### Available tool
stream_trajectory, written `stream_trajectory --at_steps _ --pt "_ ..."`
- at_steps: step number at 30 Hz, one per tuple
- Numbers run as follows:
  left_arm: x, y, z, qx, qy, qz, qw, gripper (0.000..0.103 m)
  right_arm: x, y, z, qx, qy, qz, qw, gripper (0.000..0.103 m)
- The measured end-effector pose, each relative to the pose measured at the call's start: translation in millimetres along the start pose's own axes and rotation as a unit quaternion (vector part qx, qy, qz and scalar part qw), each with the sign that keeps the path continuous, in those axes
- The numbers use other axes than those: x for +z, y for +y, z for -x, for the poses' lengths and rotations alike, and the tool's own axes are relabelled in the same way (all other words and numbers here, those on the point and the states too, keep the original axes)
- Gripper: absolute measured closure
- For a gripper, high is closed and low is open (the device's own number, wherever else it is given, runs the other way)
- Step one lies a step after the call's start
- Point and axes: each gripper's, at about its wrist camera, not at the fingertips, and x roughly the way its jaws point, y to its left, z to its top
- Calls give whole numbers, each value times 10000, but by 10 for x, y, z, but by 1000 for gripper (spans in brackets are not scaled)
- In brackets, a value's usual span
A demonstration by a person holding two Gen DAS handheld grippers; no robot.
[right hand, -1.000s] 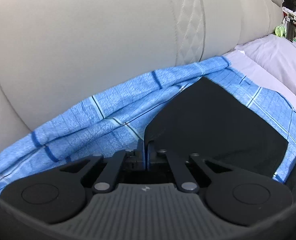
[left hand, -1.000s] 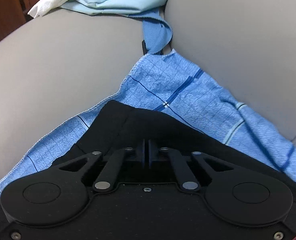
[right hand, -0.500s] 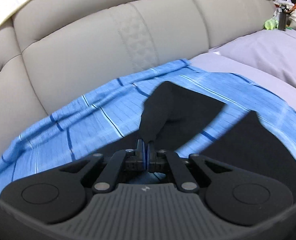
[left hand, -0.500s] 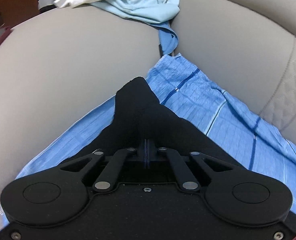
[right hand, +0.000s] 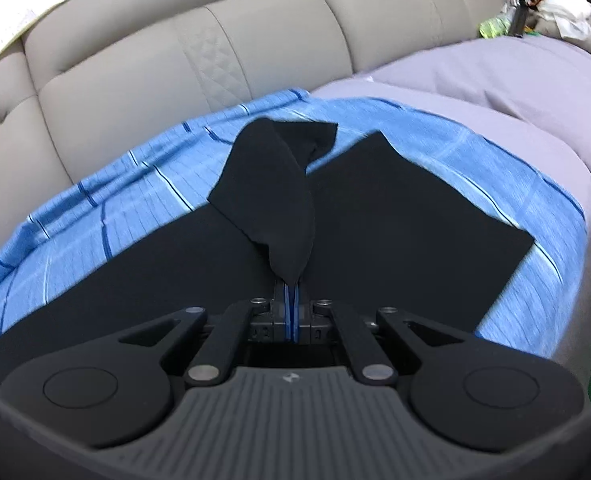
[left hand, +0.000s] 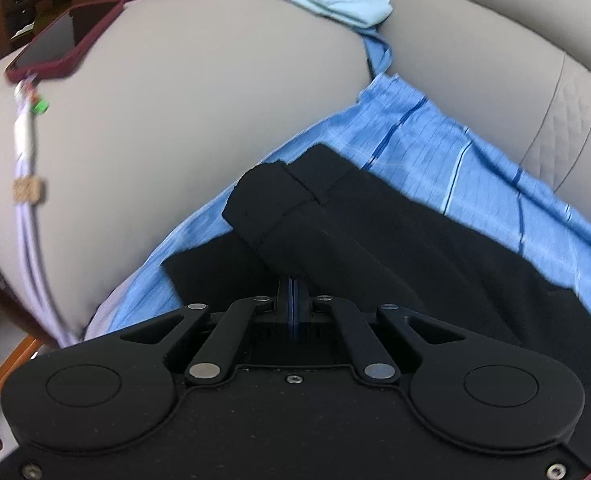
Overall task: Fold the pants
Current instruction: 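Lower the folded pants onto the blue sheet and open both grippers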
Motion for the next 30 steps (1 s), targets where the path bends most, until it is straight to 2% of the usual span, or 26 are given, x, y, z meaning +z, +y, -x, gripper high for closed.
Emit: stream_trajectory --at_steps 2,4,6,7,9,11,12,13,14,16,20,22,23,26,27,29,30 --pt "-80 69 44 26 -34 -56 10000 103 -50 -36 82 -53 -84 88 9999 99" --pt "-144 100 127 284 -288 -229 9989 103 -70 -55 153 -166 -197 227 9994 99" --pt "-167 148 187 384 -506 -397 9972 103 -87 -106 197 -223 -228 281 9991 99" --pt "-169 178 190 380 -485 -413 9972 103 -98 -130 198 -234 -199 276 9991 99" --pt "-191 237 181 226 -371 -397 9983 103 -139 -167 161 -253 -52 310 9992 98" --pt "-224 245 188 -60 -322 -427 9986 101 -193 -169 125 -330 44 368 9988 93" --pt "-235 240 189 -273 -301 -411 9983 95 -218 -163 110 -410 67 431 9982 87" --pt "-248 245 197 -457 -275 -376 9979 90 -236 -163 105 -461 60 479 9978 67" --pt "-252 250 201 -587 -259 -331 9974 88 -255 -167 104 -513 47 552 9971 63" --pt "-251 255 201 -682 -238 -249 9971 63 -266 -160 111 -632 -15 702 9955 62" --pt "-243 284 136 -805 -253 -163 9963 45 -260 -204 130 -673 -122 848 9941 44" --pt "-251 316 49 -853 -204 -43 9961 21 -253 -231 128 -648 -145 817 9944 41" --pt "-250 331 -13 -853 -174 30 9962 20 -246 -243 121 -653 -152 804 9945 40" --pt "-244 325 -224 -723 -57 232 9971 20 -243 -253 112 -623 -222 824 9944 35" --pt "-238 311 -290 -642 -52 278 9975 24 -243 -253 116 -601 -258 840 9943 34" --pt "-239 283 -368 -346 -114 347 9987 61 -233 -258 125 -557 -341 864 9941 27" --pt "-241 251 -373 -59 -189 240 9995 88 -223 -262 134 -541 -407 877 9939 25"
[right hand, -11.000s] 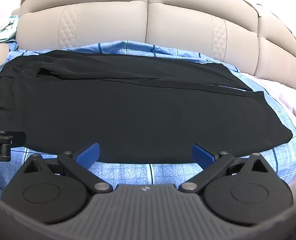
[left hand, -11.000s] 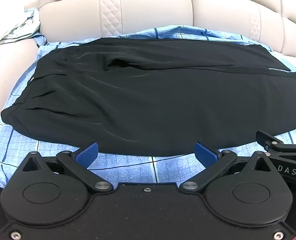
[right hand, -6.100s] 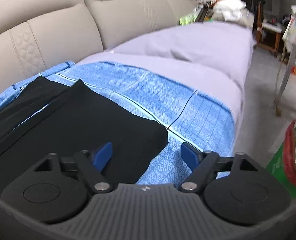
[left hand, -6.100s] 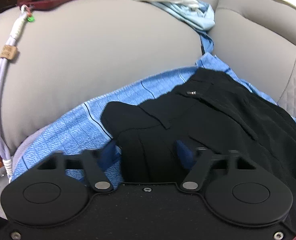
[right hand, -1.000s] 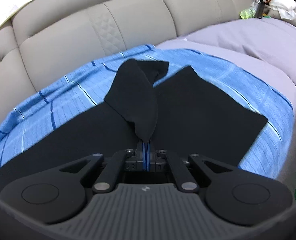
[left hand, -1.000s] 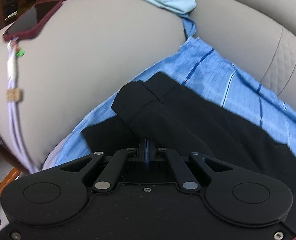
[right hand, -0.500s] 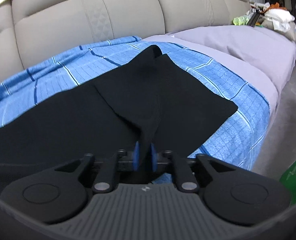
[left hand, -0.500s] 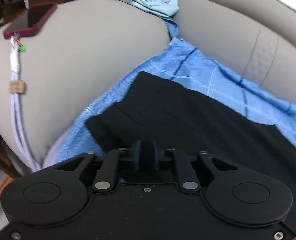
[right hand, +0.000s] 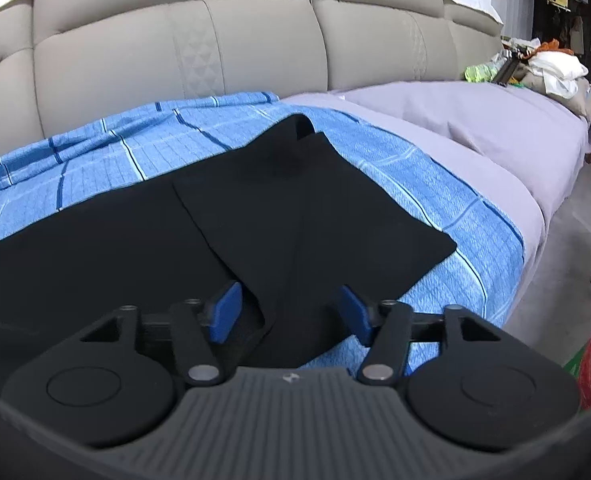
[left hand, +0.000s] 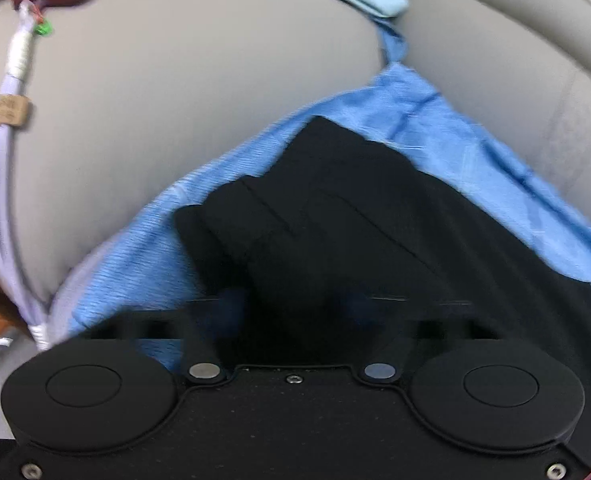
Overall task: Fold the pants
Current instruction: 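Lower the folded pants onto the blue sheet and open both grippers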
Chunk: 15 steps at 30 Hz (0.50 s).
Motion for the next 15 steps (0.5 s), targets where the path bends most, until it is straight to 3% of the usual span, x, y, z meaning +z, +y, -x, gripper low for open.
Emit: stream_trajectory --at_steps 1,4,11,15 --pt "0 -37 22 170 -105 -196 9996 95 13 -3 5 -1 -62 5 10000 24" --pt "-15 -50 132 296 -318 -465 9980 97 45 -51 29 -4 -276 19 9996 22" --pt "-85 37 56 559 -88 -685 9960 96 97 -32 -5 256 -531 190 9981 13" --pt "-117 -54 51 742 -102 -883 9933 96 95 229 -95 598 -549 730 9940 10"
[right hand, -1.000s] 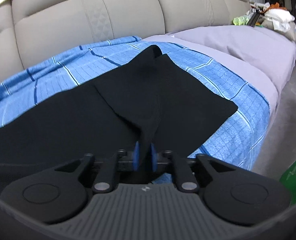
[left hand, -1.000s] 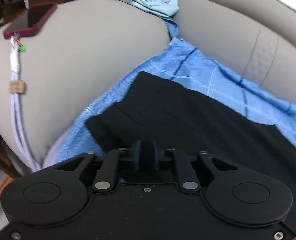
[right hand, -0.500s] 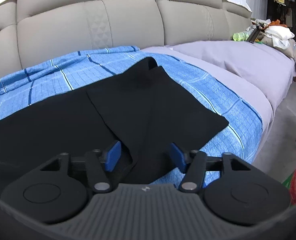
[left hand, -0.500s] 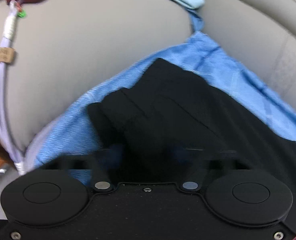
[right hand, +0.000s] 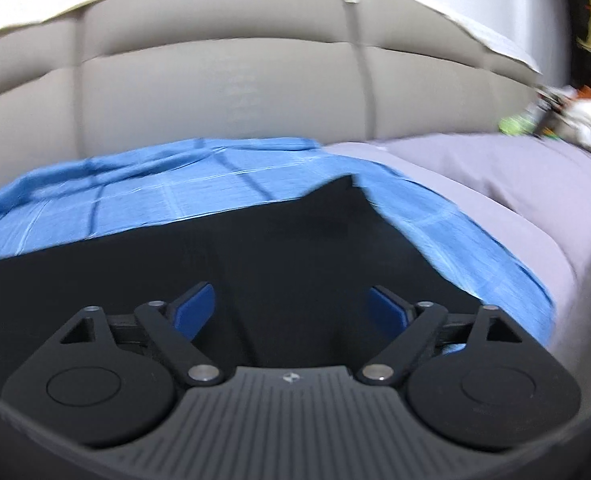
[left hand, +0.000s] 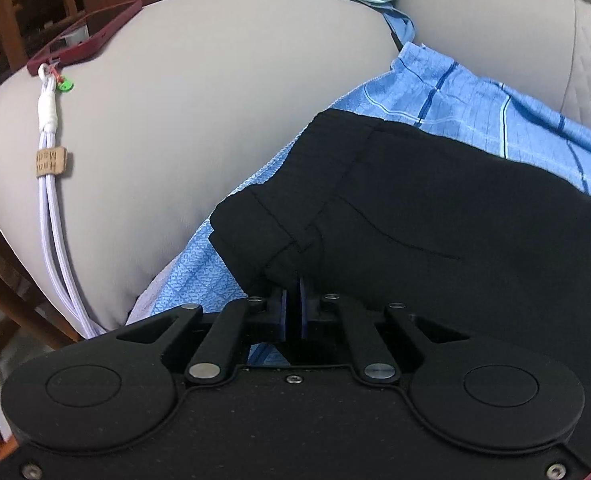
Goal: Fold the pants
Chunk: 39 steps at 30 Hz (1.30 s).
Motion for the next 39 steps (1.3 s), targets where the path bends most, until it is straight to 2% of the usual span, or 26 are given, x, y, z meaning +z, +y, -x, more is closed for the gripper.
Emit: stream_trajectory --at_steps 3,5,7,10,13,16,19,21,23,25,28,31,34,36,39 --pt "-2 -25 -5 48 34 -67 10000 95 -1 124 -229 13 271 157 9995 13" --pt "-16 -37 -10 61 31 -113 9999 95 -17 116 -354 -122 450 144 9988 25" --pt "-26 -54 -20 78 18 -174 9998 95 1 -8 -382 -463 414 -121 9980 27" --pt "-31 -83 -41 102 3 -203 9997 95 26 -289 -385 -1046 471 -608 9915 40" --pt "-37 -86 -46 101 4 -208 9997 95 -5 -592 -358 -1341 542 -1034 9841 42" --pt "-37 -84 -47 117 8 -210 9997 95 -67 -801 -325 -1644 598 -1203 9772 45" --pt "-43 -75 -43 102 7 -194 9998 95 -79 -978 -295 -1959 716 -1571 9653 45" --pt "-41 -50 -31 64 13 -154 9999 95 -86 -1040 -247 -2152 734 -1738 9582 39" --pt "-31 -10 6 -2 5 -94 10000 93 -64 -1012 -162 -2276 681 -1780 9549 36" --pt "-8 49 83 -63 -46 -29 10000 89 -1 -910 -69 -2266 519 -1725 9572 31" --pt "13 73 293 -19 -388 -111 9992 82 165 -644 38 -1878 157 -1625 9685 23" --pt "22 -14 578 17 -970 -388 9945 79 299 -183 85 -1003 -110 -1388 9852 18" --pt "11 -118 819 -315 -1355 -524 9889 71 333 462 71 119 -293 -920 9953 15" --pt "-20 -237 912 -715 -1436 -607 9852 69 294 969 40 899 -309 -567 9939 15" --pt "-120 -418 917 -1118 -1342 -746 9818 68 236 1742 8 1987 -95 -38 9800 15"
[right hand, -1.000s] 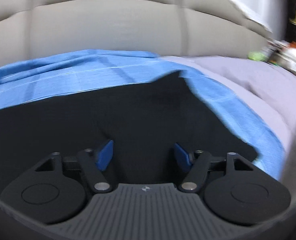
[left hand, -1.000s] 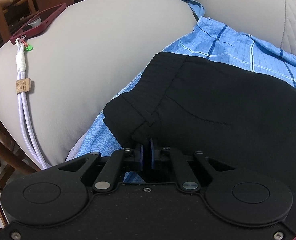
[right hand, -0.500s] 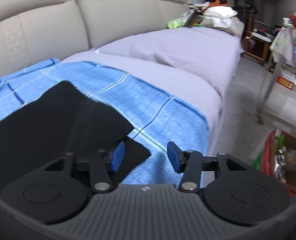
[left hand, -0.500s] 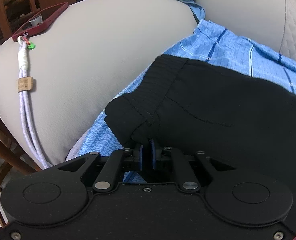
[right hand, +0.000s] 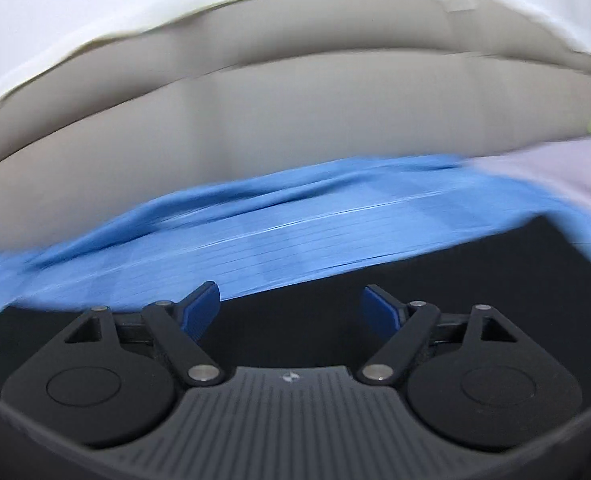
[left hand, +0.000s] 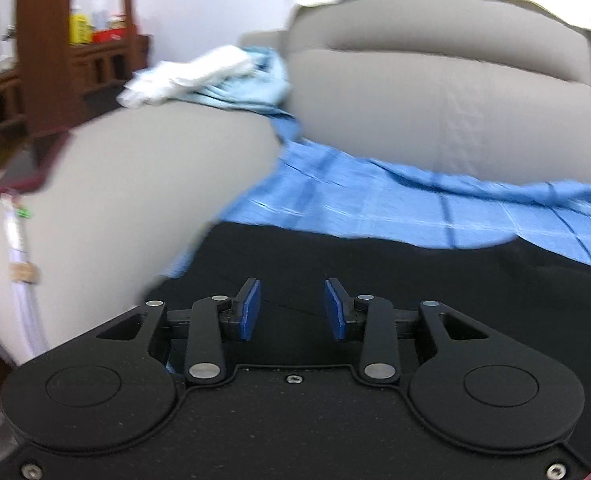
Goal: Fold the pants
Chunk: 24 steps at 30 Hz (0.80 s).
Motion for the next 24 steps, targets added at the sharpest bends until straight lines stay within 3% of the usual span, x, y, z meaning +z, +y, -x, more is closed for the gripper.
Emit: stream_trajectory --at_steps 3,6,8,9,12,17,18,21,23,24 --pt "-153 -94 -96 -168 240 -79 9995 69 -56 725 -217 999 193 607 9930 15" --pt "-380 -80 -206 -204 509 -41 9985 69 -28 1306 -405 1535 268 1020 9825 14" --pt "-582 -10 -272 -254 626 25 9977 68 28 1553 -559 1659 304 1042 9802 13" --pt "-682 -3 -225 -273 365 -80 9989 67 59 1677 -659 1695 358 1004 9797 13" --pt "-770 -13 -159 -234 215 -369 9988 67 71 1957 -897 1761 582 1054 9770 13" --pt "-789 120 -191 -409 220 -24 9989 61 -225 2314 -1156 1756 1001 1934 9601 14" --pt "-800 132 -190 -412 192 -14 9990 60 -275 2372 -1172 1678 902 2136 9582 14" --pt "-811 150 -173 -424 132 0 9990 58 -357 2441 -1150 1545 697 2298 9584 30" --pt "-814 170 -181 -460 135 41 9988 58 -306 2468 -1164 1410 628 2256 9619 61" --pt "-810 181 -187 -476 139 67 9987 57 -276 2480 -1187 1373 624 2255 9625 65"
